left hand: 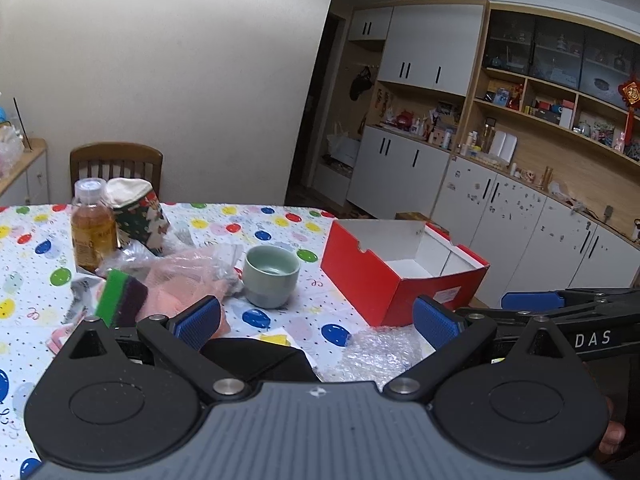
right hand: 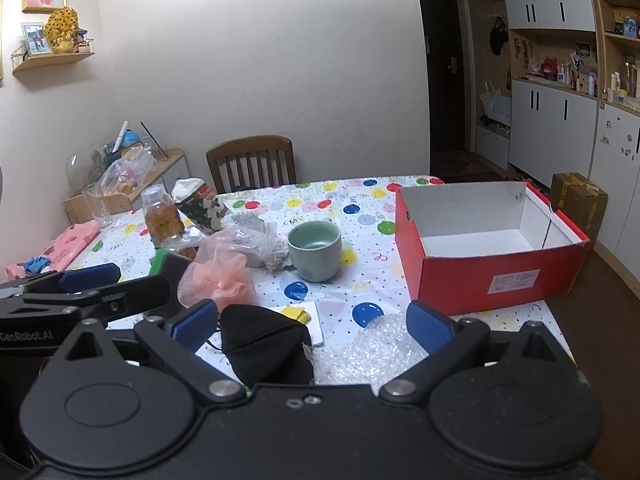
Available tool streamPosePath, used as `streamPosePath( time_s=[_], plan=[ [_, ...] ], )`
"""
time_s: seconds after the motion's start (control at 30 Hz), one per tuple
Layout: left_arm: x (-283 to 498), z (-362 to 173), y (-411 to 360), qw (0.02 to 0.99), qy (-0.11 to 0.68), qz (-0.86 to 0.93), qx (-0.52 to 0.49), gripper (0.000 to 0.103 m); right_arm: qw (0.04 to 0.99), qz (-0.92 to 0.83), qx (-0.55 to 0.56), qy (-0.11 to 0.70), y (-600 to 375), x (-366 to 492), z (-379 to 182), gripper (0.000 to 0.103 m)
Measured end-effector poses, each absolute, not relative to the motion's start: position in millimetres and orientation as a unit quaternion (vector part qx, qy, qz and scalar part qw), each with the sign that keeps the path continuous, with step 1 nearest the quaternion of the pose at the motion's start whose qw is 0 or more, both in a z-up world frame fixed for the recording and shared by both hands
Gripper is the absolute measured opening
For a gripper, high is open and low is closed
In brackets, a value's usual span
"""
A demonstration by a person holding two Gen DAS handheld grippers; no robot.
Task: Organize soft objects
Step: 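Move both tools toward the bubble wrap and black mask on the table, then grasp the bubble wrap with the right tool while the left tool grasps the black mask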
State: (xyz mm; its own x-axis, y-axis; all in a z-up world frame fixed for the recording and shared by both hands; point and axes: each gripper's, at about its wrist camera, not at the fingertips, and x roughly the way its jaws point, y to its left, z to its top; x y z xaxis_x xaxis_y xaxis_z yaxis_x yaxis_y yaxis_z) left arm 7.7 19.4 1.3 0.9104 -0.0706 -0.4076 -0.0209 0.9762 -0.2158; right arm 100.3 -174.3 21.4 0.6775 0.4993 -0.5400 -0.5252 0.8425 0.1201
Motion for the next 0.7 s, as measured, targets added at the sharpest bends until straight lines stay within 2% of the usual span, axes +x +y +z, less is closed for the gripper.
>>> streamPosePath(
  time_s=[0.37, 0.7],
  plan=[
    [37.9, -16.6, 16.6, 0.963, 0.250, -0.007, -0.098, 0.103, 0.911, 0.245, -0.026, 0.332, -187.7, 127.2, -1.7, 0.101],
    [87.5, -66.0, 7.1, 0.947, 0.313, 0.003, -0.073, 0.103, 0.897, 0.228, -0.048, 0.375, -192.1, 168.6, -38.2, 0.099]
  ],
)
